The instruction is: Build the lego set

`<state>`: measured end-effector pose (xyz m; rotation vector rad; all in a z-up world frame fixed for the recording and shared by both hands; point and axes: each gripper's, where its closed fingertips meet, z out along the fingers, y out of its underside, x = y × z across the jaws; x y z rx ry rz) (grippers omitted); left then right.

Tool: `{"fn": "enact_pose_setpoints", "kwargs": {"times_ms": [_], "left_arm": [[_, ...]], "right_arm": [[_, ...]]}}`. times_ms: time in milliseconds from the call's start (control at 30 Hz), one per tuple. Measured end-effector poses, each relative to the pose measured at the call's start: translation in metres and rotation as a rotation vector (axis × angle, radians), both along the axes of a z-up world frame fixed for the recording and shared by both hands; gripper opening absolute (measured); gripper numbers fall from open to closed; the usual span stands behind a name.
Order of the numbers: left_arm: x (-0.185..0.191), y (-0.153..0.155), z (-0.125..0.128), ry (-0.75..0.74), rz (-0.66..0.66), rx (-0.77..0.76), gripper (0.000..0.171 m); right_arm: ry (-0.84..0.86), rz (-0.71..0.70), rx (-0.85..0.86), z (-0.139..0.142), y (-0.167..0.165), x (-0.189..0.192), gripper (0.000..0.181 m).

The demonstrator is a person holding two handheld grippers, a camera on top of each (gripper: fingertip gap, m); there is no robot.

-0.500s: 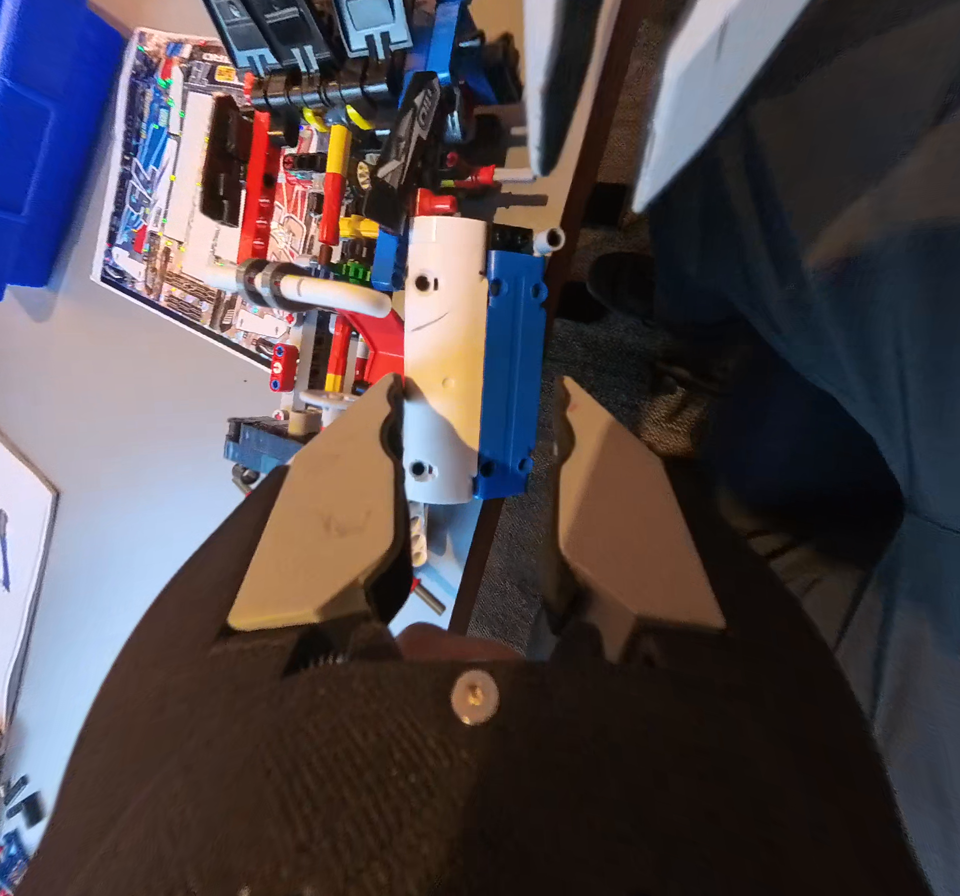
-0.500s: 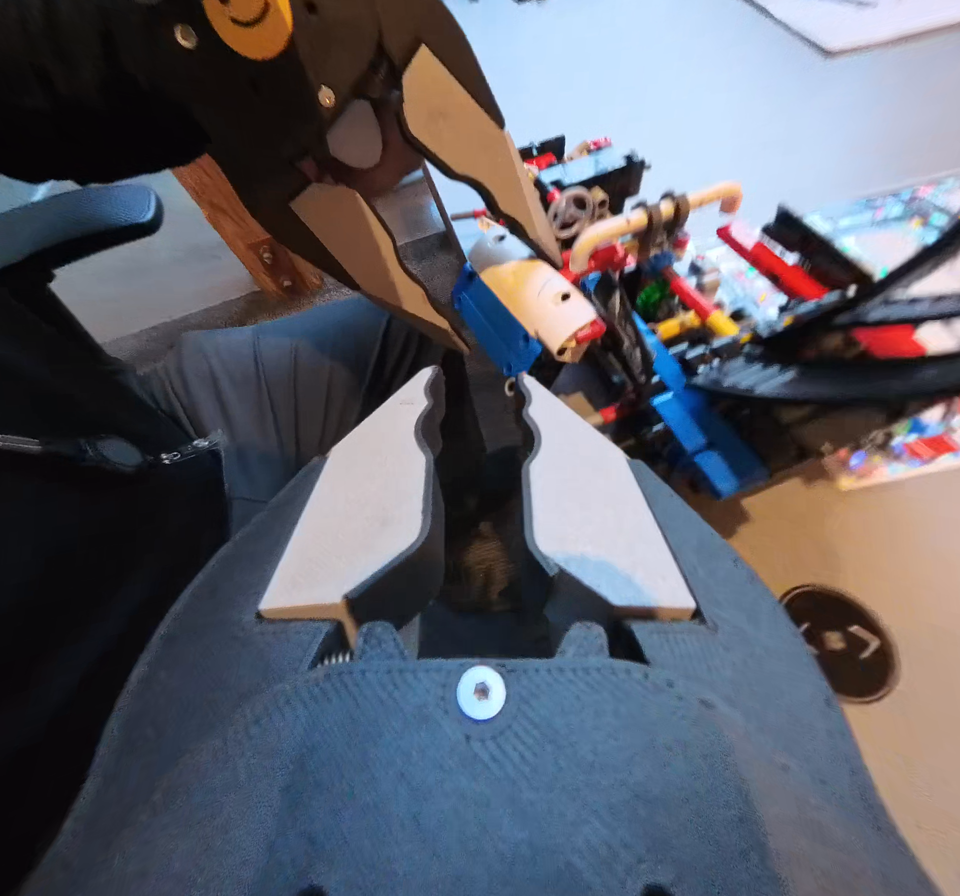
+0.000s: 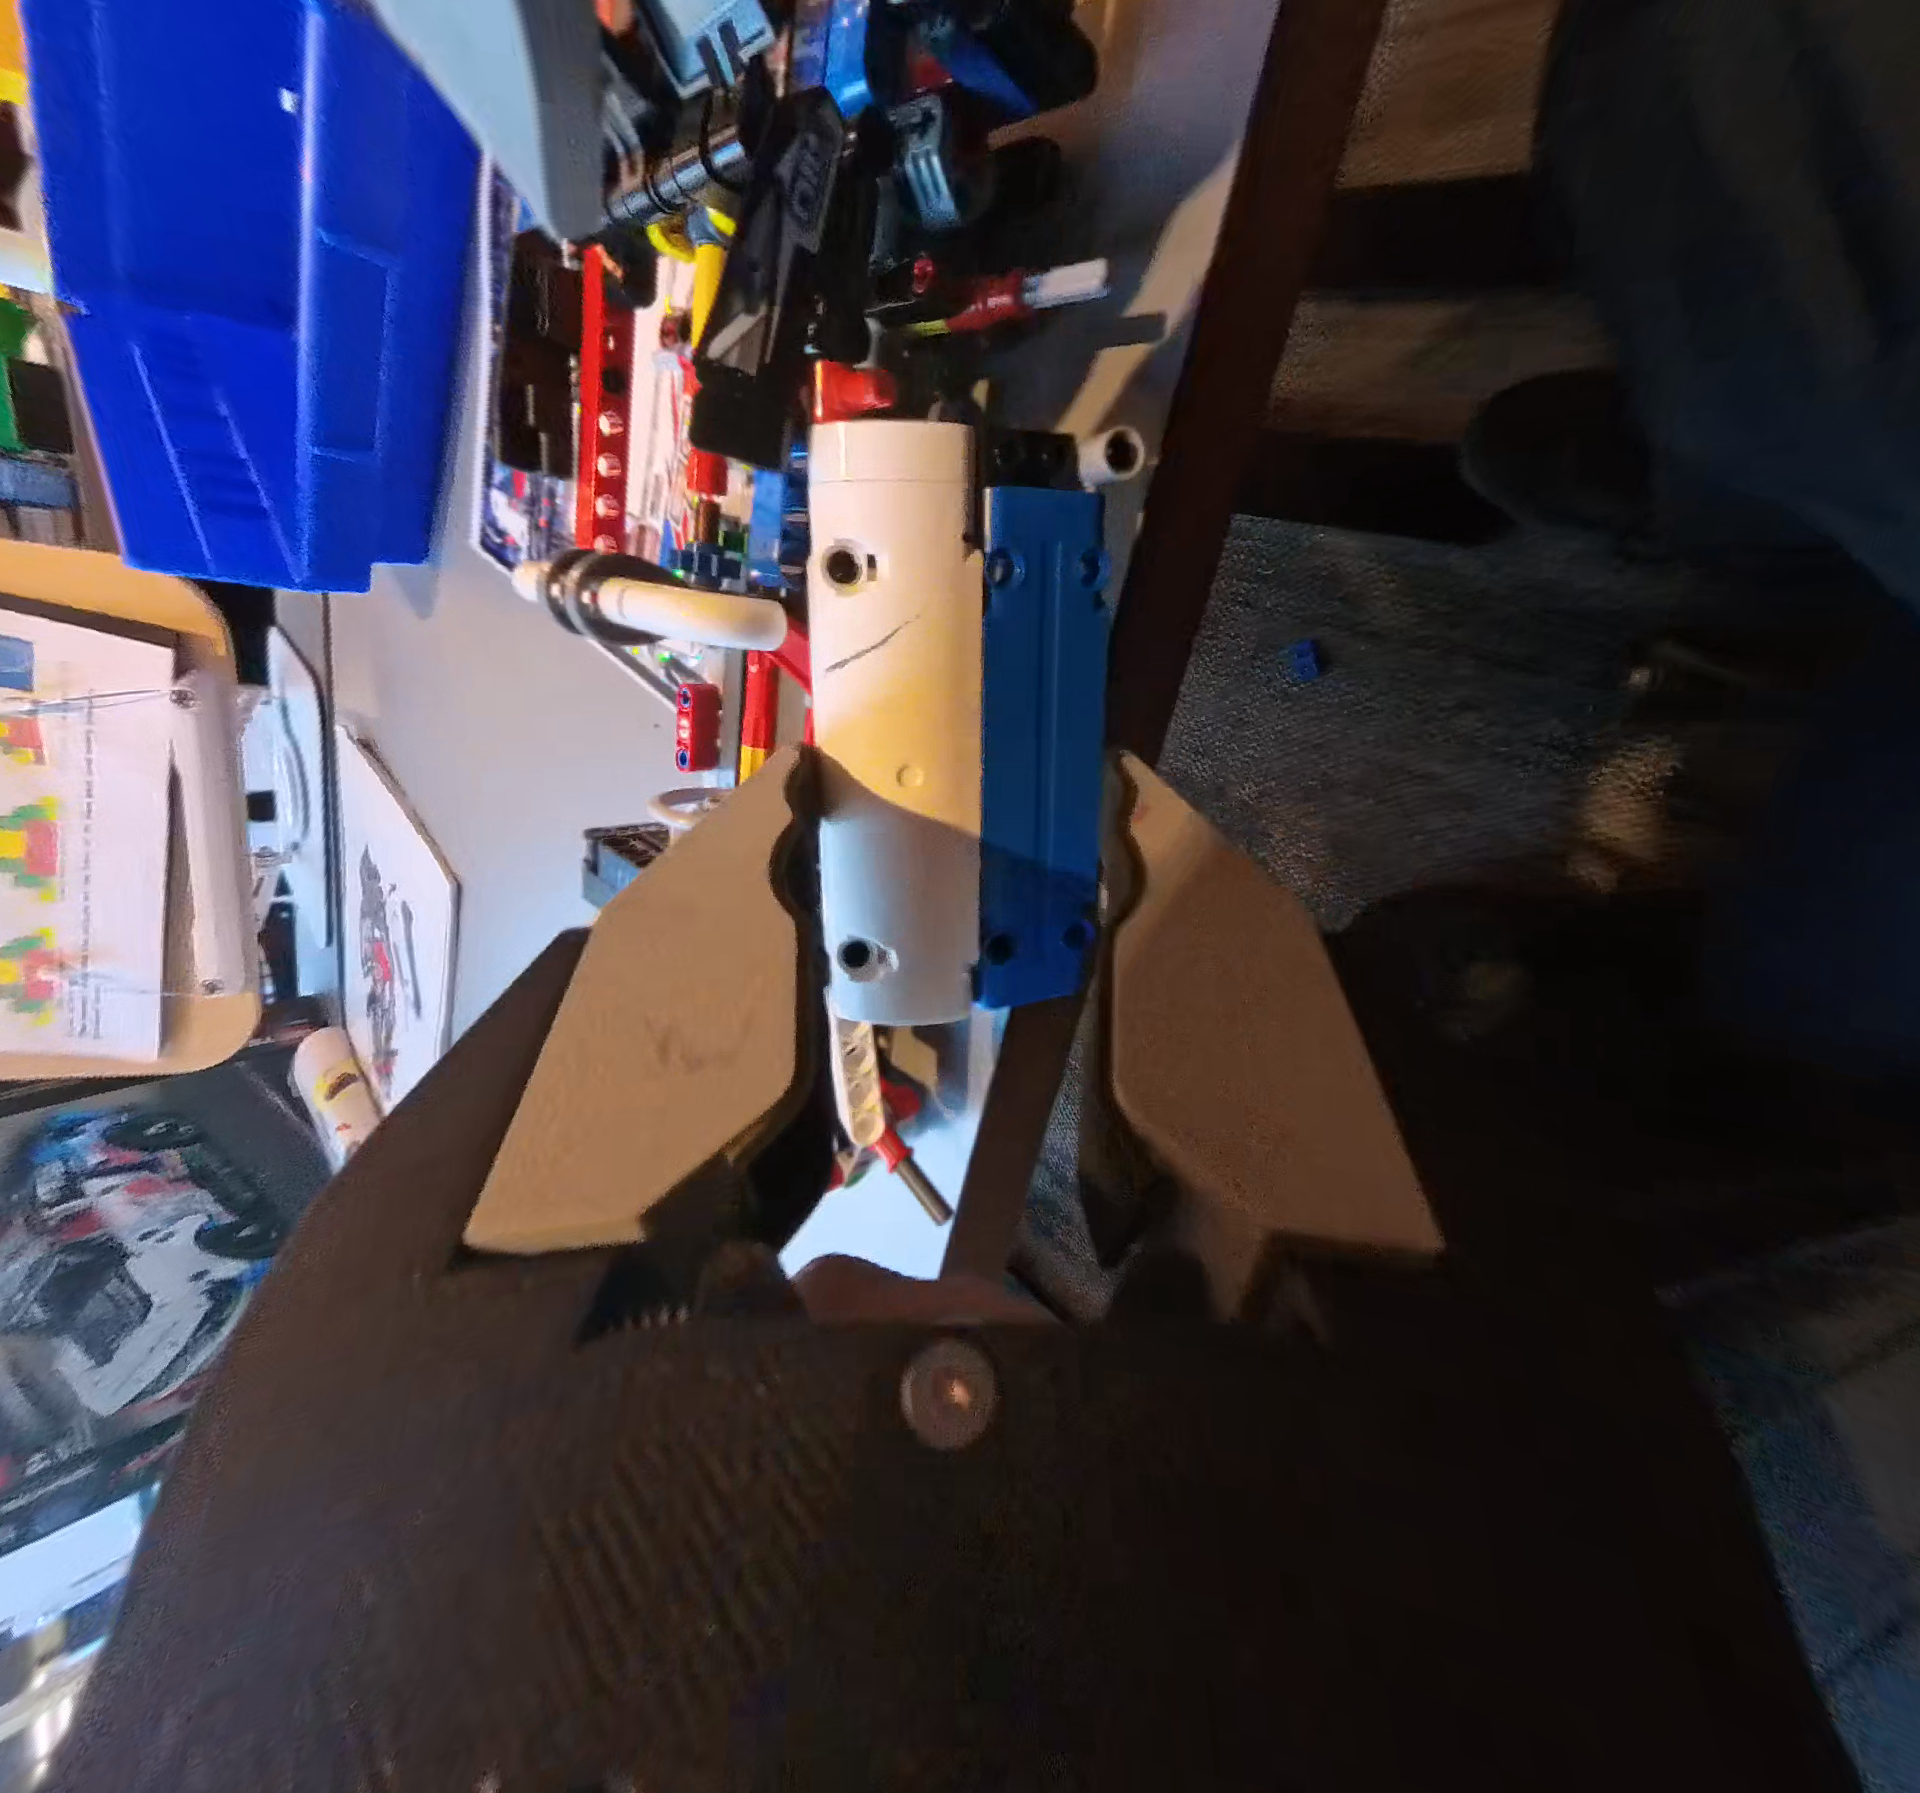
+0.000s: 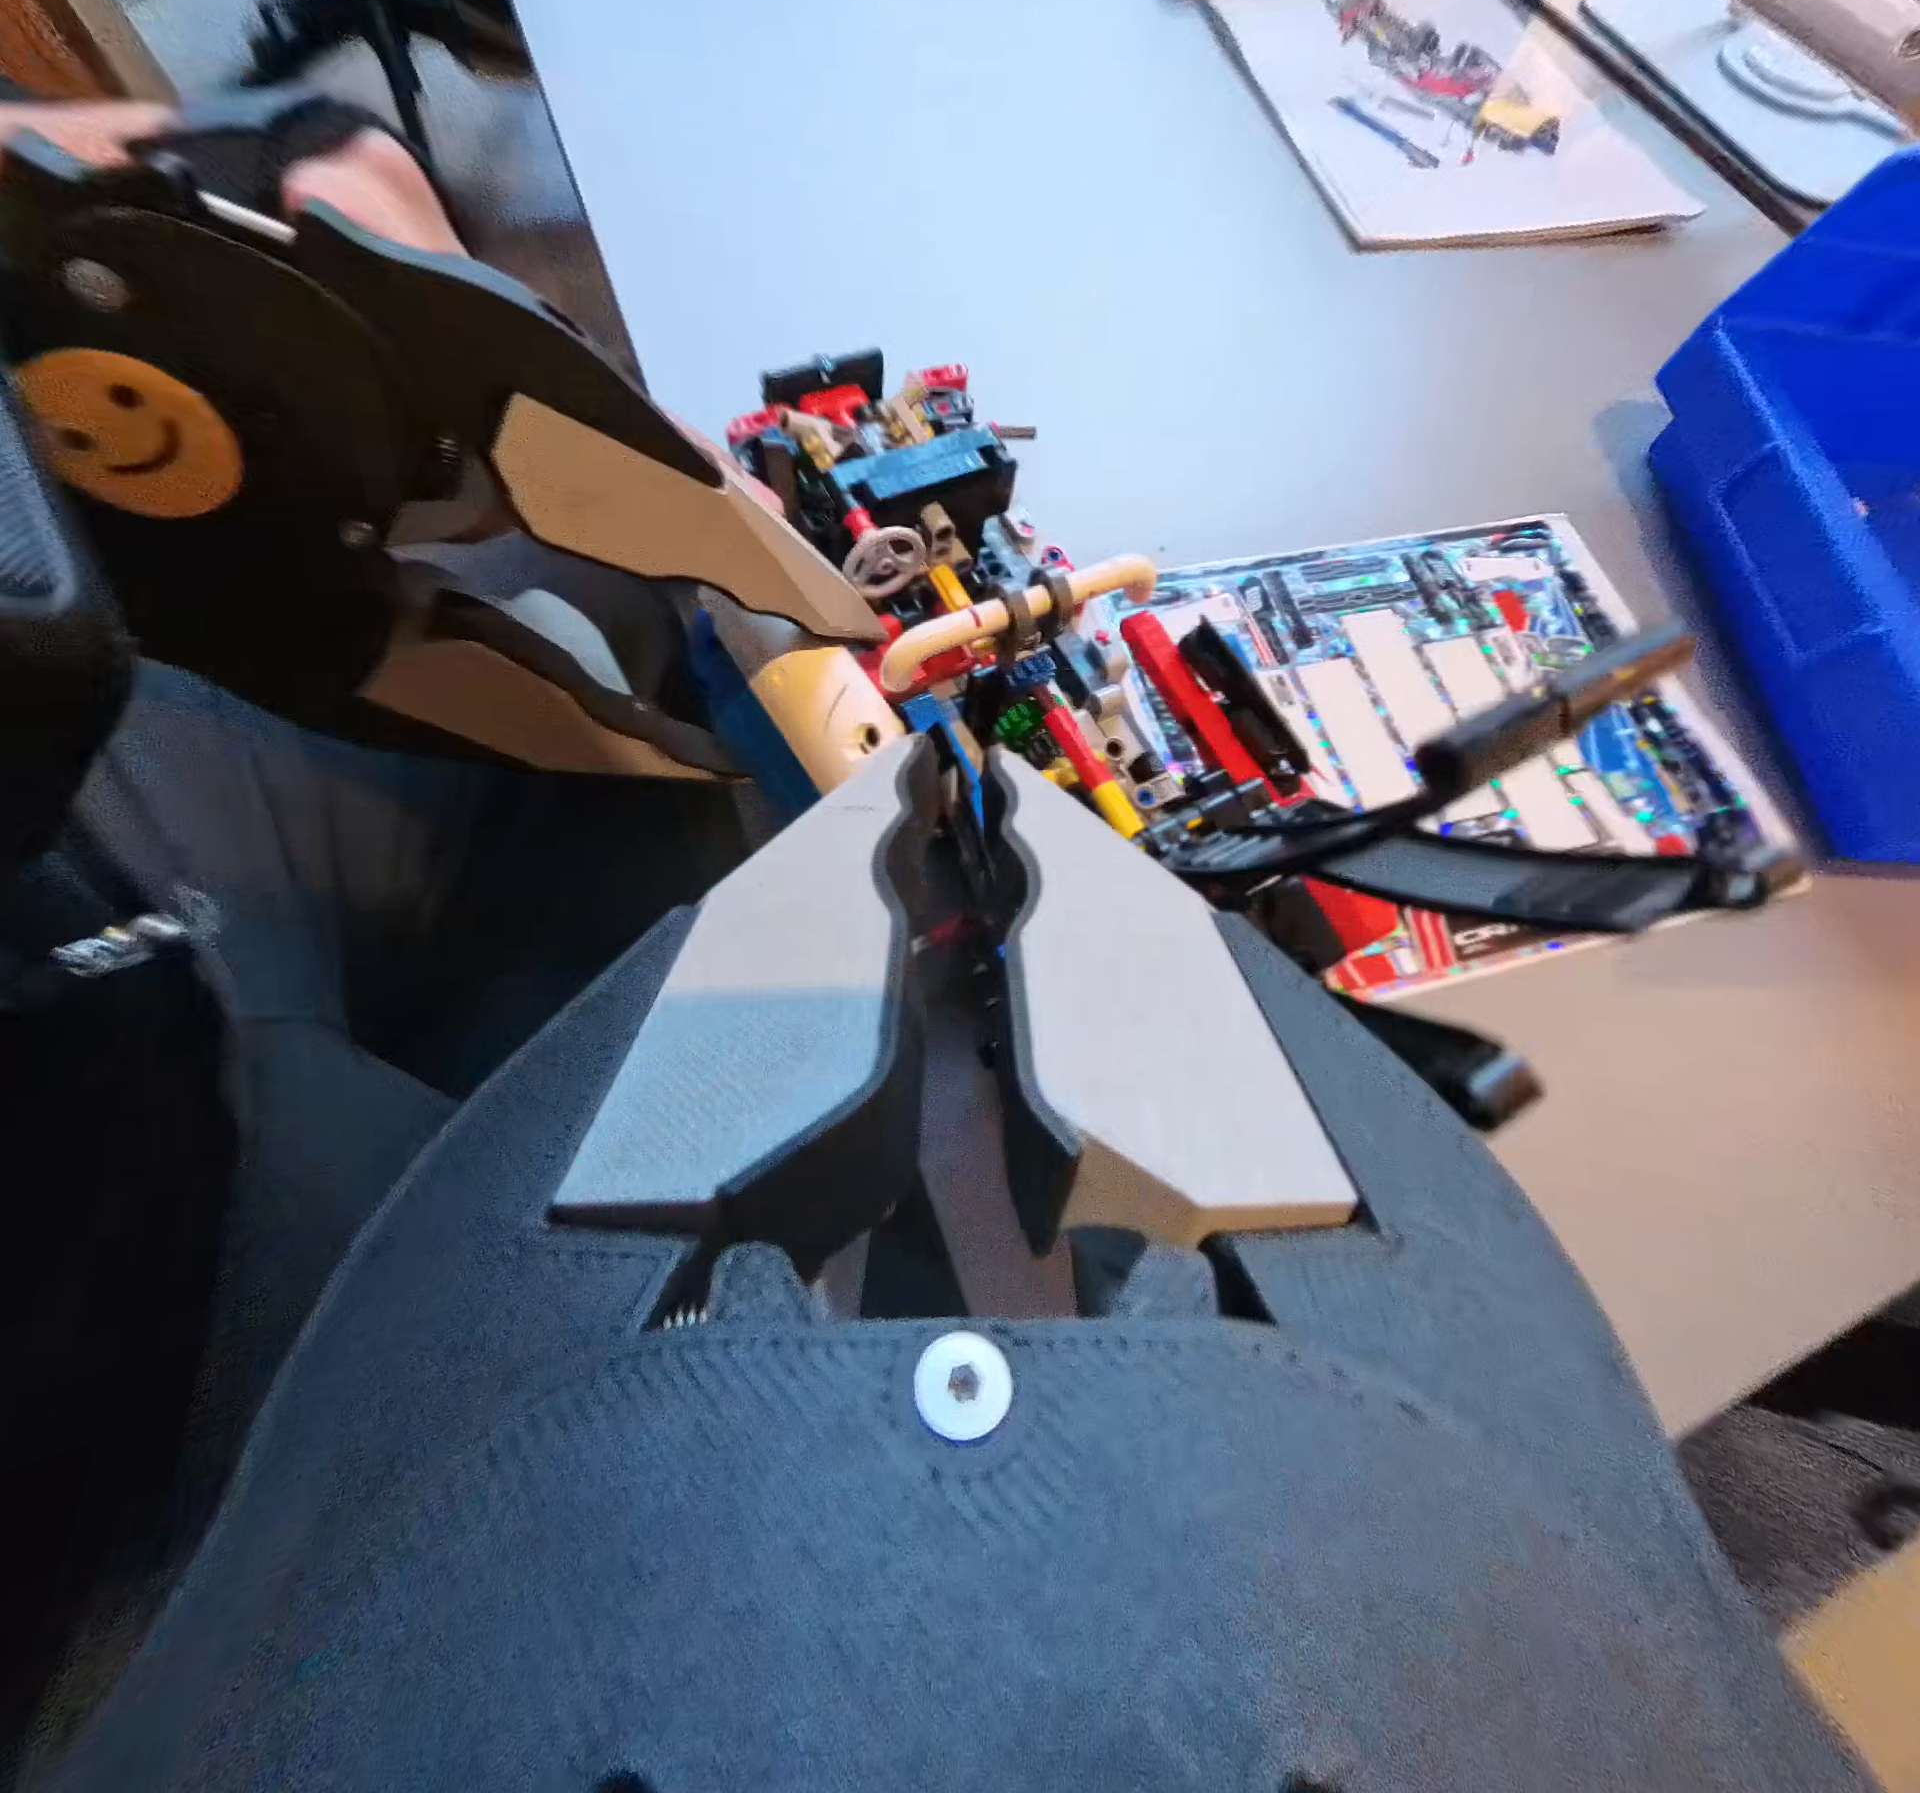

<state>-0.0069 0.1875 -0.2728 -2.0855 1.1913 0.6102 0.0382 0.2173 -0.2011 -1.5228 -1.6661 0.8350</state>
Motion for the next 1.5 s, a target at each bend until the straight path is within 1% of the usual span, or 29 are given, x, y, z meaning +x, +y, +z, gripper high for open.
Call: {"fn": "enact_pose_setpoints", "kwargs": {"times_ms": [67,167,233,300,433,567,700,800,867,933,967,1033,1067,1167,1233,1333,1367,1400,1433,1500], "left_arm": [[0.0,0.0,-0.001,0.015,0.01,0.036,0.051],[-0.001,0.001,0.0,0.048,0.029,0.084,0.051],[0.001,0.001,0.0,0.048,0.037,0.107,0.051],[0.004,0.002,0.001,0.054,0.042,0.138,0.051],[0.007,0.003,0.003,0.096,0.034,0.209,0.051],[0.009,0.002,0.004,0.162,-0.005,0.269,0.052],[0.008,0.0,0.008,0.224,-0.035,0.312,0.052],[0.011,-0.005,0.008,0.218,-0.041,0.319,0.051],[0.014,-0.007,0.008,0.224,-0.041,0.35,0.052],[0.016,-0.009,0.006,0.219,-0.033,0.364,0.052],[0.017,-0.01,0.005,0.212,-0.021,0.363,0.052],[0.019,-0.012,0.004,0.219,-0.019,0.382,0.051],[0.02,-0.012,0.004,0.23,-0.017,0.398,0.052],[0.022,-0.015,0.005,0.224,-0.002,0.415,0.051],[0.028,-0.022,0.01,0.211,-0.002,0.449,0.049],[0.043,-0.039,0.021,0.157,-0.024,0.533,0.038],[0.05,-0.045,0.025,0.102,-0.034,0.556,0.032],[0.059,-0.052,0.025,-0.006,-0.036,0.543,0.024],[0.068,-0.059,0.018,-0.152,-0.014,0.481,0.025],[0.083,-0.069,0.003,-0.478,0.077,0.341,0.03]], "right_arm": [[-0.07,0.016,0.073,-0.003,0.0,-0.009,0.006],[-0.202,0.1,0.116,-0.015,-0.009,-0.021,0.007],[-0.33,0.117,0.213,-0.027,-0.002,-0.022,0.009],[-0.4,0.158,0.29,-0.032,0.002,-0.025,0.007],[-0.478,0.179,0.286,-0.035,0.008,-0.027,0.004],[-0.531,0.174,0.213,-0.036,0.008,-0.024,0.007],[-0.529,0.184,0.174,-0.032,0.001,-0.021,0.006],[-0.54,0.208,0.147,-0.031,-0.002,-0.018,0.006],[-0.541,0.227,0.123,-0.027,-0.007,-0.016,0.009],[-0.526,0.286,0.091,-0.024,-0.02,-0.015,0.018],[-0.535,0.299,0.113,-0.025,-0.022,-0.015,0.017],[-0.57,0.289,0.213,-0.031,-0.014,-0.013,0.008],[-0.572,0.3,0.23,-0.031,-0.016,-0.014,0.007],[-0.585,0.332,0.242,-0.031,-0.021,-0.013,0.007],[-0.594,0.326,0.257,-0.031,-0.018,-0.013,0.013],[-0.577,0.344,0.233,-0.029,-0.023,-0.014,0.014],[-0.579,0.352,0.234,-0.03,-0.025,-0.014,0.015],[-0.588,0.35,0.245,-0.032,-0.023,-0.013,0.015],[-0.601,0.349,0.253,-0.035,-0.021,-0.012,0.017],[-0.614,0.354,0.242,-0.039,-0.022,-0.01,0.018]]}}
